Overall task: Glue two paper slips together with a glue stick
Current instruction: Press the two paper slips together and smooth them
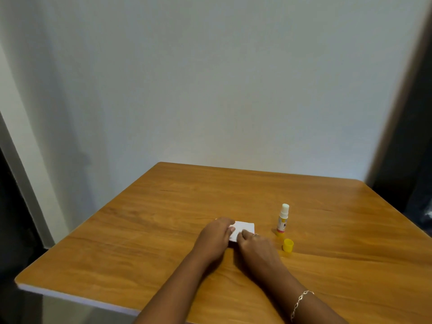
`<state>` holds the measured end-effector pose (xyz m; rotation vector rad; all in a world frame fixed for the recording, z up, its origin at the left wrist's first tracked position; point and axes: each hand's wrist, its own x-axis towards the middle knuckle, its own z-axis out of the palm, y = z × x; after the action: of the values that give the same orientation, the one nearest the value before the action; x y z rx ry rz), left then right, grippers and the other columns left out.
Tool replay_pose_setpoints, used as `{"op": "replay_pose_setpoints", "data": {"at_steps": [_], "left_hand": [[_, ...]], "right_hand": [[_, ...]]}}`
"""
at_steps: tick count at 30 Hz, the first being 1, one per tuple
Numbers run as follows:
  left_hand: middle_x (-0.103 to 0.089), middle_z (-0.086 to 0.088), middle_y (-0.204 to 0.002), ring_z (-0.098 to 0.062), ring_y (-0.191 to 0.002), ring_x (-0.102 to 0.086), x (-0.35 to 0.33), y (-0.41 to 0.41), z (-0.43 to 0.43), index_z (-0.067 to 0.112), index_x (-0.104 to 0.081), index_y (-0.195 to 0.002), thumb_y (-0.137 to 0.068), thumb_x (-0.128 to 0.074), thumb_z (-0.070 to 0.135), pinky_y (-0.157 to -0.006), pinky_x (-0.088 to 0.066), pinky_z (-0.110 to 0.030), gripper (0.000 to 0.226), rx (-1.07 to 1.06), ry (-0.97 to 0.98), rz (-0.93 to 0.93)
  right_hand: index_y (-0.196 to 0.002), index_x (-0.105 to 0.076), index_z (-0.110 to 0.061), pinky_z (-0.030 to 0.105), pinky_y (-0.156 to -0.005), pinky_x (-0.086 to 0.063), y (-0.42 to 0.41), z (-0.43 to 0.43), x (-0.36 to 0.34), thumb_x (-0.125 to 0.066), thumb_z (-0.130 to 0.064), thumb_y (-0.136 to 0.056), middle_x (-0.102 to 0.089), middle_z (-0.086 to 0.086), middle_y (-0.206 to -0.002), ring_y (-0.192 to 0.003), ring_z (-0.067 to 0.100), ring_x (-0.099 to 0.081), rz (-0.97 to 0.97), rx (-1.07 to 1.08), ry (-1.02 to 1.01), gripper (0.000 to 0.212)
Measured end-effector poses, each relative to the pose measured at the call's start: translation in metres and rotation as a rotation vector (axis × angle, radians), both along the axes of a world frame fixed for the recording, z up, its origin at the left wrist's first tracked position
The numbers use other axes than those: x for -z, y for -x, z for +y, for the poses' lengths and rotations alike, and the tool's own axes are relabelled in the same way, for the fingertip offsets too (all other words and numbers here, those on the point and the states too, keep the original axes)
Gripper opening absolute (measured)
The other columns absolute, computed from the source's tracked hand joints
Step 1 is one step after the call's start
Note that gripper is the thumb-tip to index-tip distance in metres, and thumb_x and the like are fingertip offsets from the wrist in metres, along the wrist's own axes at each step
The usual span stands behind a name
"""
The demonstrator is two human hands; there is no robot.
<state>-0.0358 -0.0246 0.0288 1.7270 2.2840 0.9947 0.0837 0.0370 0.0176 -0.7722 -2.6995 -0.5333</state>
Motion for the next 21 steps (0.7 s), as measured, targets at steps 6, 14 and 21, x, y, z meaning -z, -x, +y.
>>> {"op": "replay_pose_setpoints", "data": {"at_steps": [6, 14, 21], "left_hand": [[-0.032, -0.004, -0.149, -0.016, -0.135, -0.029, 0.021, -0.01, 0.017, 0.013, -0.044, -0.129, -0.097, -0.029, 0.017, -0.108, -0.025, -0.03, 0.036, 0.047, 0.127, 0.091], [-0.017, -0.003, -0.155, -0.018, -0.142, -0.01, 0.032, -0.007, 0.021, 0.016, -0.031, -0.134, -0.097, -0.022, 0.025, -0.116, -0.007, -0.035, 0.04, 0.026, 0.205, 0.207], [-0.004, -0.01, -0.156, -0.023, -0.143, -0.001, 0.034, -0.005, 0.021, 0.018, -0.016, -0.143, -0.06, 0.014, 0.051, -0.115, -0.004, -0.037, 0.093, 0.004, 0.278, 0.31]], "right_hand": [[-0.069, -0.066, -0.014, 0.028, -0.044, -0.04, -0.001, -0.007, 0.002, -0.069, -0.021, -0.059, -0.065, 0.003, -0.064, -0.055, 0.02, -0.061, 0.053, -0.02, 0.27, 0.013], [-0.127, -0.042, -0.002, 0.036, -0.104, -0.035, 0.009, 0.007, 0.015, -0.023, -0.022, -0.085, -0.046, 0.021, -0.135, -0.129, 0.032, -0.041, 0.253, -0.003, 0.565, 0.051], [-0.143, -0.014, -0.009, 0.039, -0.117, -0.01, 0.007, 0.021, 0.024, 0.015, -0.042, -0.062, -0.012, 0.012, -0.156, -0.145, 0.023, -0.009, 0.11, 0.02, 0.527, 0.092]]}}
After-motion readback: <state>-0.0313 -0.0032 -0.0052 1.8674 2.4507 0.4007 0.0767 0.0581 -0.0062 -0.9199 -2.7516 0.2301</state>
